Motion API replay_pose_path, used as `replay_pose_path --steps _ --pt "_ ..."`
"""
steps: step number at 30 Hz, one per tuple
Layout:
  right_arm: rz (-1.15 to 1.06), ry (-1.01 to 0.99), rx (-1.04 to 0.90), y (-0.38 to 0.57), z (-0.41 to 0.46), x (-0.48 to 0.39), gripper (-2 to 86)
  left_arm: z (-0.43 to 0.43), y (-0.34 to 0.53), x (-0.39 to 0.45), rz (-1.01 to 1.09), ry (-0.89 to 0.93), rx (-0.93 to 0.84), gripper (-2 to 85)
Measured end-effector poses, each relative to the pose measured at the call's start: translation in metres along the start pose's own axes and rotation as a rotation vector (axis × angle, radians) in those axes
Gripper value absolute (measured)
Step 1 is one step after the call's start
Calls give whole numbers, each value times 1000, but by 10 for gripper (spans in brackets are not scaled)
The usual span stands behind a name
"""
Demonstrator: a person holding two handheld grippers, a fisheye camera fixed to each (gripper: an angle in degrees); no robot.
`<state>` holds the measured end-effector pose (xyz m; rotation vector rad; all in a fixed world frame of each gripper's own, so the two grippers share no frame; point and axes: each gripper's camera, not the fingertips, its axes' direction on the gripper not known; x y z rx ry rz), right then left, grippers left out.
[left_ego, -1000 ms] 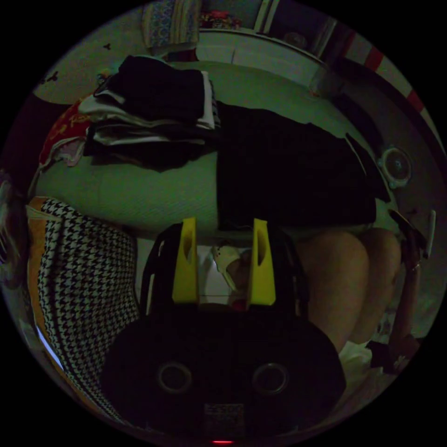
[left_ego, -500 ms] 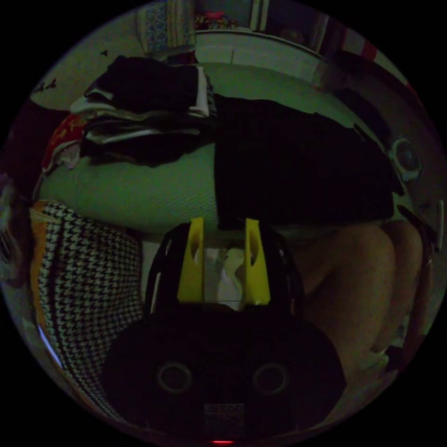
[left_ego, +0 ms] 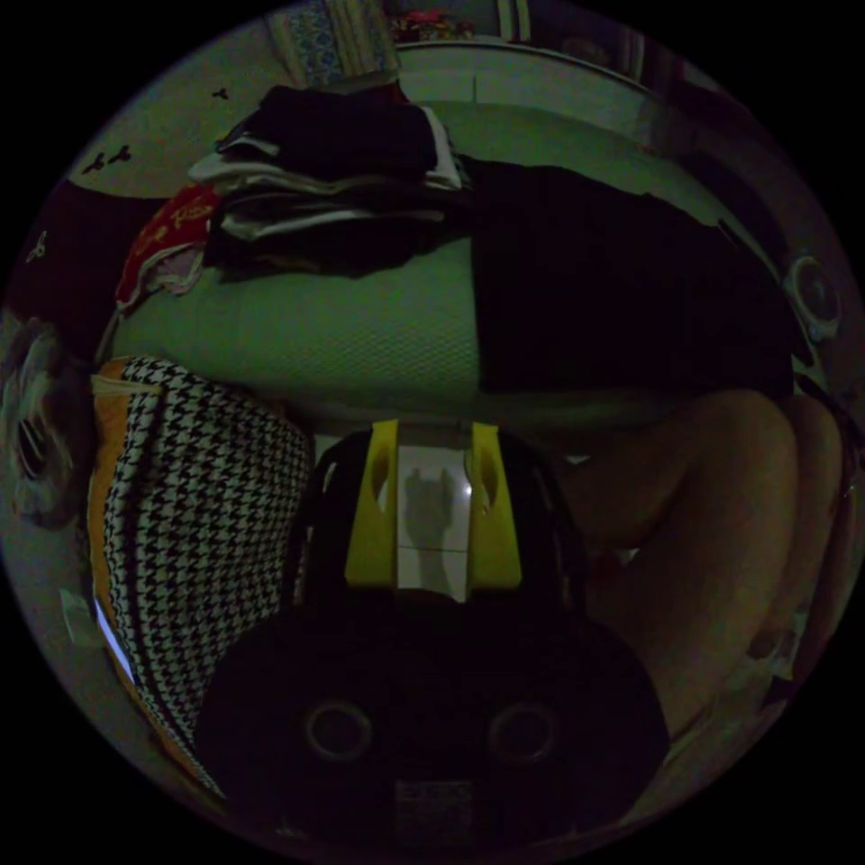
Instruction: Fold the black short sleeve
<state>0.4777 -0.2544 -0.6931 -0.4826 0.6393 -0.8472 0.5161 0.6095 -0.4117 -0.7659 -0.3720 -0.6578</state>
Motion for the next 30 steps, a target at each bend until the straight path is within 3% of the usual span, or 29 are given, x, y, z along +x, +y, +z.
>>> replay_pose_path --steps 18,30 --pt "58 32 -22 37 -19 71 43 68 -27 133 -64 91 36 117" --pt "-7 -104 -31 47 -29 109 85 78 -2 229 -152 56 77 118"
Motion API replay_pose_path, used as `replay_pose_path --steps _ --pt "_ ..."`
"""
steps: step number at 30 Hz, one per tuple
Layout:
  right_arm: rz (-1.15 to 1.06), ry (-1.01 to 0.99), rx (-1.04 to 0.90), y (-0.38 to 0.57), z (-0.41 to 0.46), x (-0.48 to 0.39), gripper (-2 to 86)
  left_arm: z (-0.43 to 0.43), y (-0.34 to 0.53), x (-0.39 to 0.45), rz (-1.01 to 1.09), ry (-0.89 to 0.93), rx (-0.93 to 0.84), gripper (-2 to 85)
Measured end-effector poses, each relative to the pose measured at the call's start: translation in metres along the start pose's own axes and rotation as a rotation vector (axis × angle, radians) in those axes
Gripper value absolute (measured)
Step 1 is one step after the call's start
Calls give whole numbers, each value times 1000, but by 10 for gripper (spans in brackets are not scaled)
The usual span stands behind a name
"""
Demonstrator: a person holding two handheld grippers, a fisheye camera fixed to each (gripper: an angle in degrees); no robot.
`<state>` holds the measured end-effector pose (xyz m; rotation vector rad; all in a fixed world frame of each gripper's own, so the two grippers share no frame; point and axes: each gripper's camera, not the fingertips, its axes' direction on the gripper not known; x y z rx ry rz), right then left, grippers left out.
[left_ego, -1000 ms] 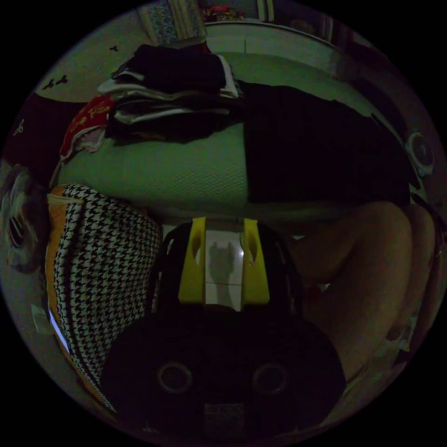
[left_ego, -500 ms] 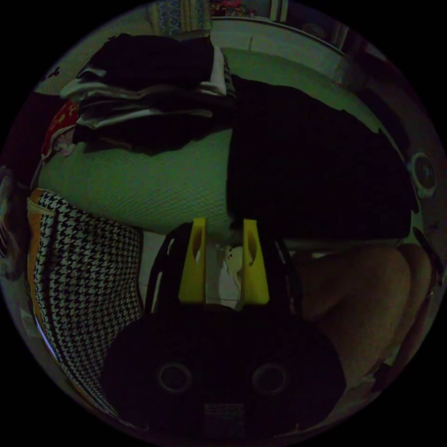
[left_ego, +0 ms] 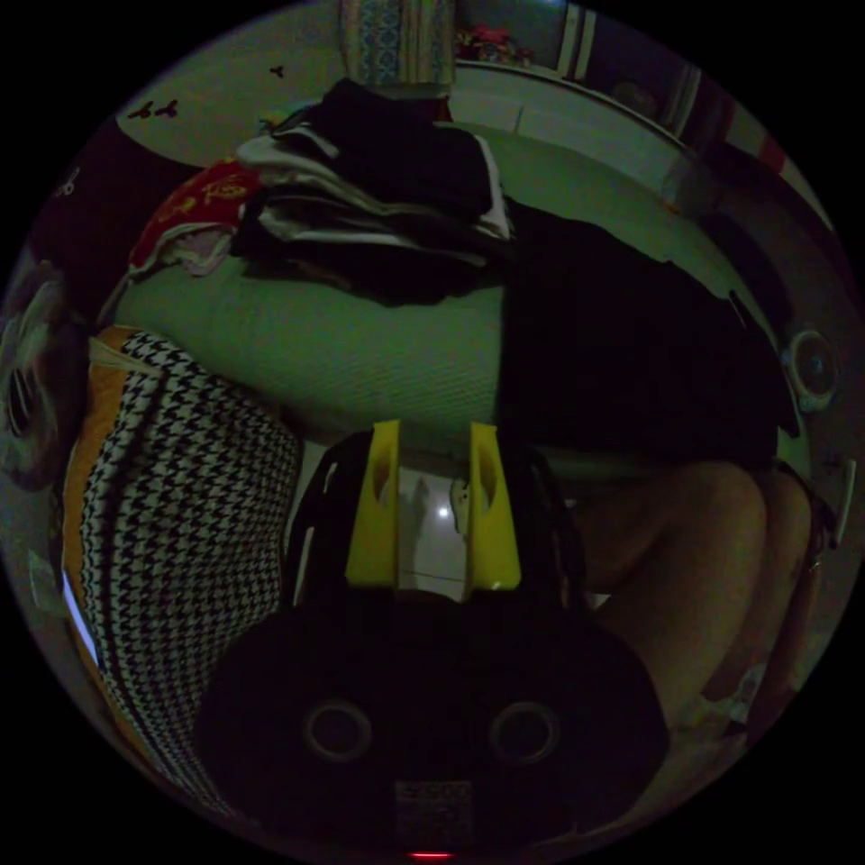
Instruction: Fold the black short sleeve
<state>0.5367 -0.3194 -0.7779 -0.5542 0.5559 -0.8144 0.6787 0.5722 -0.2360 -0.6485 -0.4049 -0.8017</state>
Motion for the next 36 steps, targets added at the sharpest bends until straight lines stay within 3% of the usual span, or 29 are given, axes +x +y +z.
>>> replay_pose_path --steps 14,18,25,36 --pt "-15 -27 -25 -15 -30 52 -12 14 10 244 158 38 71 118" --pt "-13 42 -11 -20 -47 71 -9 8 3 350 275 161 121 125" --pt "70 -40 64 -25 -93 139 14 15 11 574 613 310 131 134" --pt "119 -20 113 -37 -129 210 21 90 59 851 912 345 2 142"
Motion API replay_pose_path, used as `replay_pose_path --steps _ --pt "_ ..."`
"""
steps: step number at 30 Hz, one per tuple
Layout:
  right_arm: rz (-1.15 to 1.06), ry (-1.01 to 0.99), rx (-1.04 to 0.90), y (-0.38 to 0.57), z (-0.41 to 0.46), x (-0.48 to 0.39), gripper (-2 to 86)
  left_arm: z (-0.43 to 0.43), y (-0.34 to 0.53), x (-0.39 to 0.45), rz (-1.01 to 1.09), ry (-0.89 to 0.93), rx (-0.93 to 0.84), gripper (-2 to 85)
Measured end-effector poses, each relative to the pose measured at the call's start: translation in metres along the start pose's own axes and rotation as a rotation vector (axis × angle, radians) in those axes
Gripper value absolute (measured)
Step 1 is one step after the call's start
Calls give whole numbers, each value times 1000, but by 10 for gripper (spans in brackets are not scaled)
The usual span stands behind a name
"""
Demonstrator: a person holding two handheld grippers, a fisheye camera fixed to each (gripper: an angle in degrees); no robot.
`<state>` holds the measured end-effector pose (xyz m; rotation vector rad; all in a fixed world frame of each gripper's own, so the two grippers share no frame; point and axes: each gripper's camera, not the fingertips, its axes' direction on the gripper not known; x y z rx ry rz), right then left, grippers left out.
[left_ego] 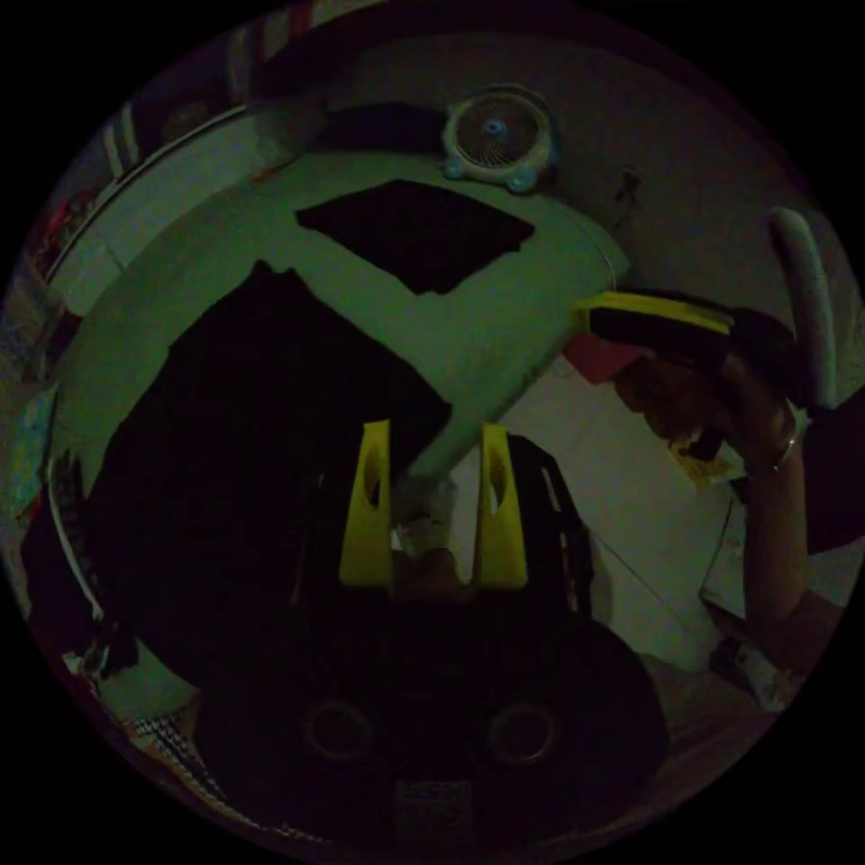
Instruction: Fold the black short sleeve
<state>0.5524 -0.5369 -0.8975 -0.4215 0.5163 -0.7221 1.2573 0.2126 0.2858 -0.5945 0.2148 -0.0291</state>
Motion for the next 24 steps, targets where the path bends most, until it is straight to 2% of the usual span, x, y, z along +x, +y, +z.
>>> replay_pose_path --steps 9,16,18,22,24 --pt "29 -42 -41 -44 16 23 18 86 -95 44 -93 0 -38 134" --pt "42 -64 -43 -92 21 34 21 123 -155 68 -60 -124 -81 88" --pt "32 -59 -44 -105 21 34 22 125 -166 67 -78 -111 -79 67" --pt "22 -69 -39 -144 23 35 29 116 -180 49 -163 95 -23 46" --pt "22 -96 -38 -166 25 34 33 108 -183 42 -177 104 8 45"
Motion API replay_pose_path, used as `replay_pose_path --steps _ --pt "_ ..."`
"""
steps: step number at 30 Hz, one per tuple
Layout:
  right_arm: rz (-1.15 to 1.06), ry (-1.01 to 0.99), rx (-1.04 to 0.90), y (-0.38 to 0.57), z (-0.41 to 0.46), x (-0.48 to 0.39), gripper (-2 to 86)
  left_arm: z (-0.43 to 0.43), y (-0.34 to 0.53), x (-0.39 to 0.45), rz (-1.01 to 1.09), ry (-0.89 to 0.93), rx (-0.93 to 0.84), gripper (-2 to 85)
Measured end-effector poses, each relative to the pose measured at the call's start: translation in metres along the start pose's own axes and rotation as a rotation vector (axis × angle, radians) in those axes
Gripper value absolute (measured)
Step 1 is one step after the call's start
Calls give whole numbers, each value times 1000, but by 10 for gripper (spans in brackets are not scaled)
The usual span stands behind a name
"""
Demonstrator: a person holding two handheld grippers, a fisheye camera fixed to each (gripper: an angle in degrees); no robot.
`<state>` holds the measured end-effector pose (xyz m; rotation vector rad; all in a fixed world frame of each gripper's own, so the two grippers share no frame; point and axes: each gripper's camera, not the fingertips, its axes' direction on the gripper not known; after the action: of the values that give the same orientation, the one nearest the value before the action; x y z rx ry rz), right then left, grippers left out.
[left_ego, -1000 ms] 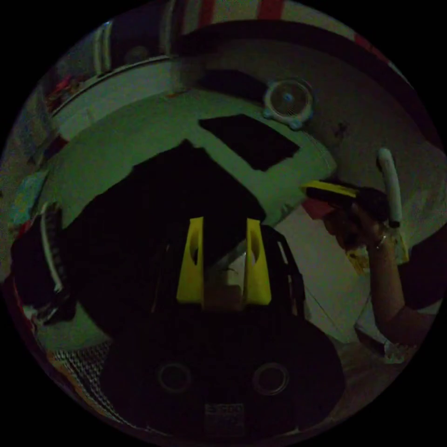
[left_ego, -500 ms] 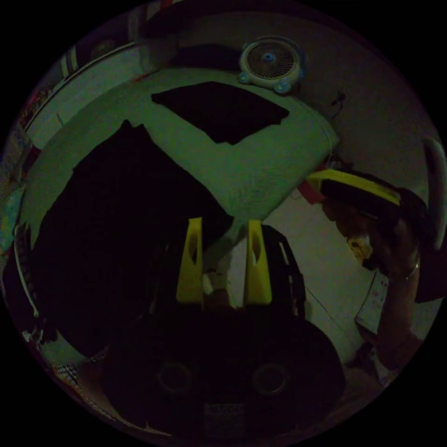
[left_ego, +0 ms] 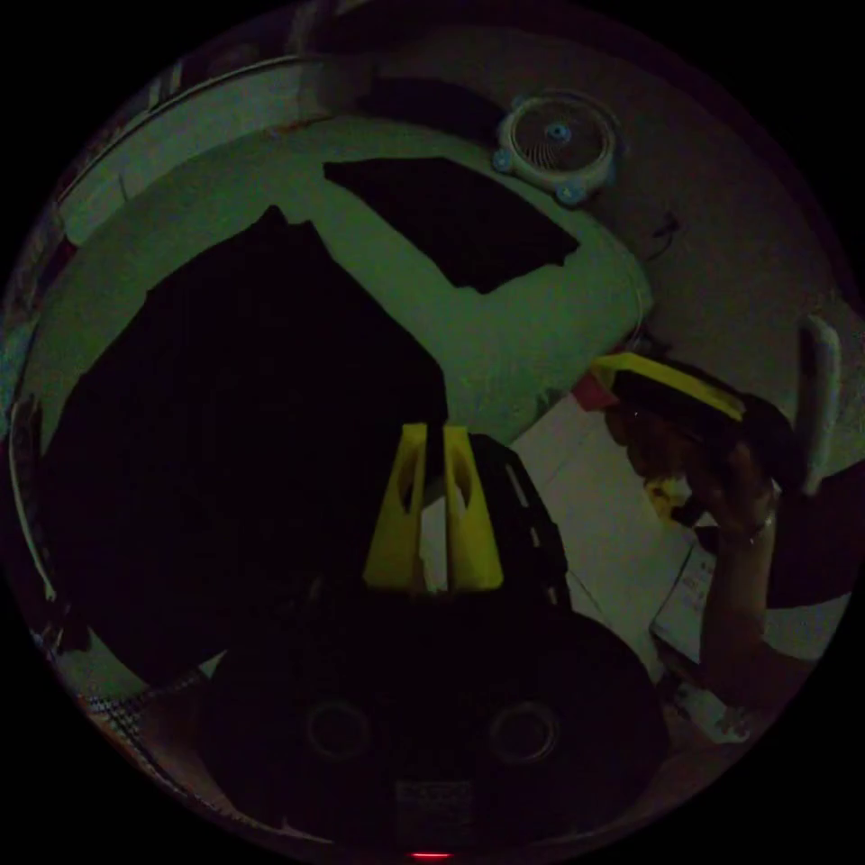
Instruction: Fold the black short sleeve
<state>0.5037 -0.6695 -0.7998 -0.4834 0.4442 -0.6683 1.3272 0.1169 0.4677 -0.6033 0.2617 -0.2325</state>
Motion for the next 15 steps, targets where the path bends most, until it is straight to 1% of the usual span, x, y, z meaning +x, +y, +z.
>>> replay_pose_path --steps 5,6,7,8,10,15 --pt "-95 -24 -88 -88 21 -25 66 -22 -7 -18 -40 48 69 43" --pt "-102 -50 -93 -98 24 -28 69 -26 -9 -23 -50 62 80 42" --pt "-104 -135 -116 -120 32 -33 76 -31 -10 -28 -57 73 97 42" --pt "-88 -226 -157 -141 43 -36 82 -33 -11 -30 -59 76 106 42" --pt "-55 -300 -204 -172 61 -39 89 -41 -13 -38 -64 93 130 43" --pt "-3 -318 -261 -242 94 -49 108 -54 -16 -52 -77 83 159 44"
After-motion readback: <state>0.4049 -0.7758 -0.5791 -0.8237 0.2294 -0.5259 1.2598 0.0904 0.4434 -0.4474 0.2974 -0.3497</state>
